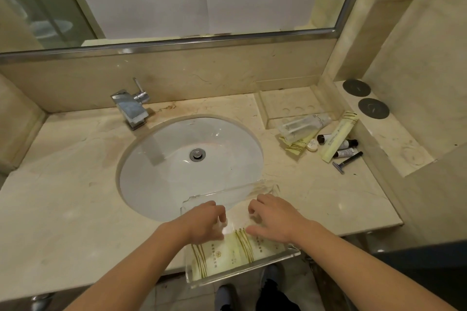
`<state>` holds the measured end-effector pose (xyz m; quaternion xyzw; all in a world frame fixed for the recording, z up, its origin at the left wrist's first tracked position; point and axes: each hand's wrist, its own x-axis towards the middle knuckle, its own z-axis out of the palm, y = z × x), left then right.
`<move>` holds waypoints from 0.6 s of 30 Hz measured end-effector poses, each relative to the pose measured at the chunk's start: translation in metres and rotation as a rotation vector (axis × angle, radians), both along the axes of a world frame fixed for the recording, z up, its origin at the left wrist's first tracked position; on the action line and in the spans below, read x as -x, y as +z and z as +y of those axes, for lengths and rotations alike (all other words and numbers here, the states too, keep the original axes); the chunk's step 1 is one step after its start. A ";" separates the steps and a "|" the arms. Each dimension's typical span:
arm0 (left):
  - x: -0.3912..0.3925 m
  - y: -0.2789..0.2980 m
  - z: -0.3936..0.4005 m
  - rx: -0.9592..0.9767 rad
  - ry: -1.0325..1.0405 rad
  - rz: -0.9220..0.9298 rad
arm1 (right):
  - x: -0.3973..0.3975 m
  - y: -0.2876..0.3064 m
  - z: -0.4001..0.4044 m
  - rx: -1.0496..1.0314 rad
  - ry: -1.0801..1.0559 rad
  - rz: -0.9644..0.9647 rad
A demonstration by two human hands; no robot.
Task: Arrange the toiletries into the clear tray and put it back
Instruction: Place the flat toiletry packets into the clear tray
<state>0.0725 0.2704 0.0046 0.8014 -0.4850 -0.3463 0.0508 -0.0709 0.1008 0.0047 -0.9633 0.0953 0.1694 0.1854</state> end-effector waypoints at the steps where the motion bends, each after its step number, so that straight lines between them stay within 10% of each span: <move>1: -0.001 0.004 -0.006 0.044 0.010 -0.010 | 0.000 0.003 -0.002 -0.045 -0.075 -0.039; 18: 0.020 0.030 -0.155 0.357 0.576 0.479 | 0.021 0.019 -0.091 -0.560 -1.113 -0.373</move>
